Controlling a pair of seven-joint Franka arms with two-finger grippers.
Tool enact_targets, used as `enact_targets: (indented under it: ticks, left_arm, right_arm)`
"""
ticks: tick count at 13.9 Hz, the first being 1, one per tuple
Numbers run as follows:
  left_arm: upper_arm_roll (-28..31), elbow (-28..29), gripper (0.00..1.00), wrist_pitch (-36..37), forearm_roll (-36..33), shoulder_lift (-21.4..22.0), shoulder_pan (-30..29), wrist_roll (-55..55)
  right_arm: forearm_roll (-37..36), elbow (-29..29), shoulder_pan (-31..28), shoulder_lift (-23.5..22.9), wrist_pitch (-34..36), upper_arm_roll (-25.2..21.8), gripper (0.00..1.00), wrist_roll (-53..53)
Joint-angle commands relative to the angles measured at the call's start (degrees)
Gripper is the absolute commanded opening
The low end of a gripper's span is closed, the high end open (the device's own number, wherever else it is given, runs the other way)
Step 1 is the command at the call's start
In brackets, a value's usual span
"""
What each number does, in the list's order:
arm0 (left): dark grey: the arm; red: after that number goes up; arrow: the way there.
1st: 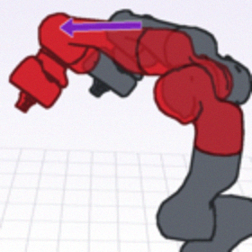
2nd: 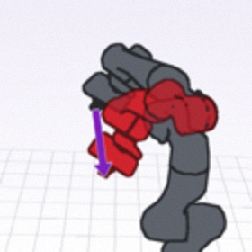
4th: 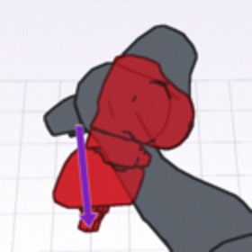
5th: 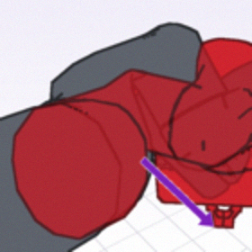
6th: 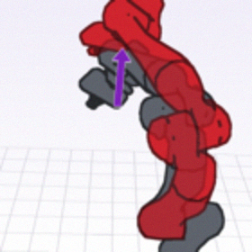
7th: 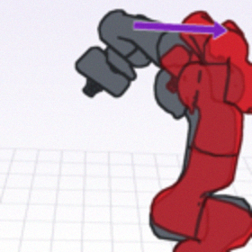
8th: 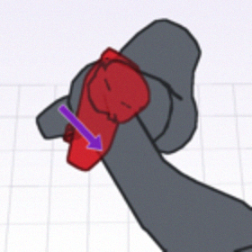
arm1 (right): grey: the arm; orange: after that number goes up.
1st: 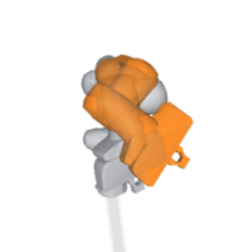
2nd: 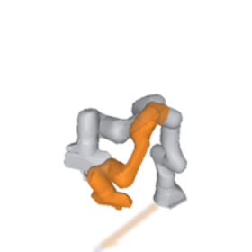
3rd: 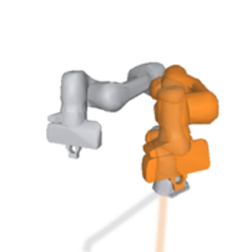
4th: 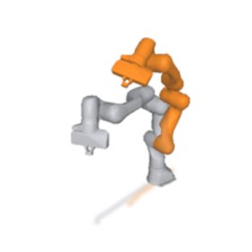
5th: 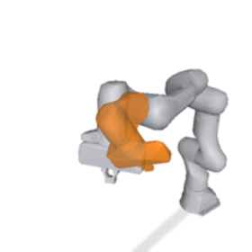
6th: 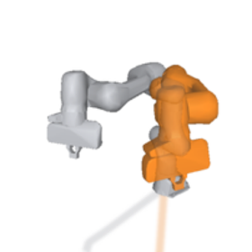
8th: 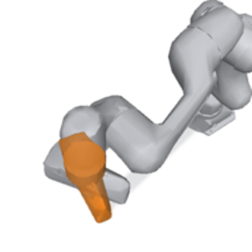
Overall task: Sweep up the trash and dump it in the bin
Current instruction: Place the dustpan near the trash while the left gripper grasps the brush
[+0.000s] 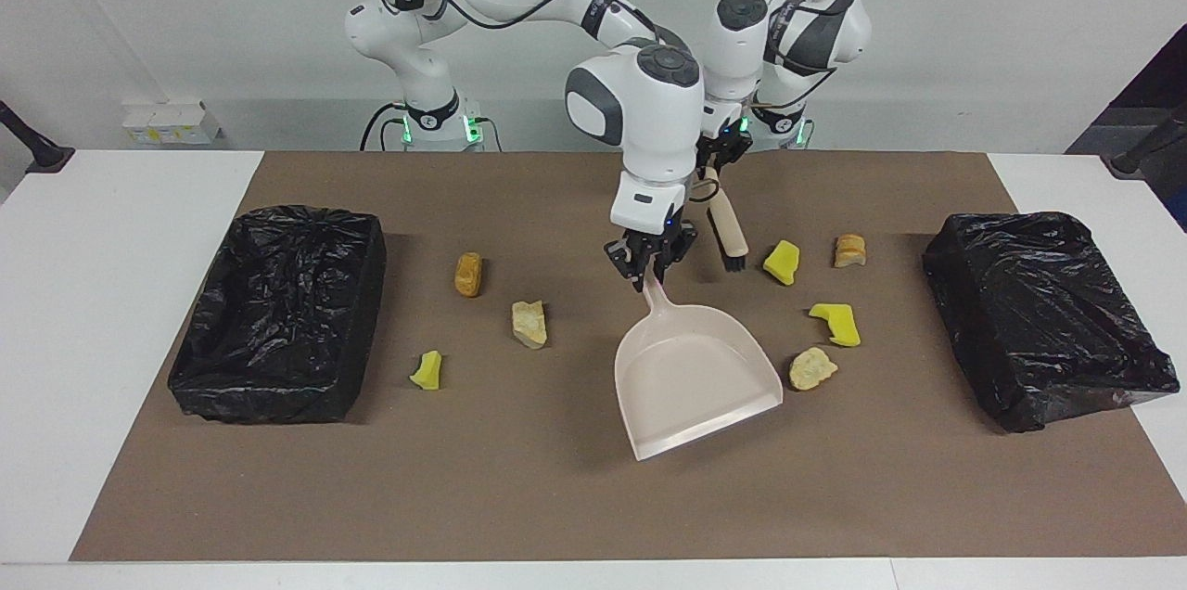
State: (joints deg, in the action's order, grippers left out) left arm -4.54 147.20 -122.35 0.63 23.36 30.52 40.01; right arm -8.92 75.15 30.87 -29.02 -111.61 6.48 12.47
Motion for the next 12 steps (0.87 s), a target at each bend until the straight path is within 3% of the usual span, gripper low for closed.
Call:
enact_targets:
  ticks: [1, 3, 5, 9, 12]
  left_arm:
    - [-0.64, -1.74, 0.00, 0.89, -0.90, -1.46, -10.27, -8.86]
    - [-0.64, -5.85, 0.00, 0.45, -1.77, -5.66, -18.53, -17.12]
    - [-0.65, -12.87, 0.00, -1.03, -2.13, -12.95, -25.92, -27.92]
    - [-0.21, -25.62, 0.00, -2.01, -2.21, -24.65, -33.49, -38.66]
    - [-0.29, -31.18, 0.00, -3.68, -2.30, -31.42, -35.79, -46.85]
  right_arm:
    - [2.15, 5.01, -3.44, 4.06, 2.17, 0.81, 0.00, -14.44]
    - [2.07, 5.09, -3.80, 4.32, 3.85, 0.73, 0.00, -22.02]
    - [1.54, 5.62, -4.85, 4.50, 5.17, 0.64, 0.00, -30.62]
    - [3.29, 5.62, -7.75, 3.89, 4.39, 0.81, 0.00, -47.49]
    - [4.35, 5.80, -8.29, 3.10, 4.48, 0.81, 0.00, -59.45]
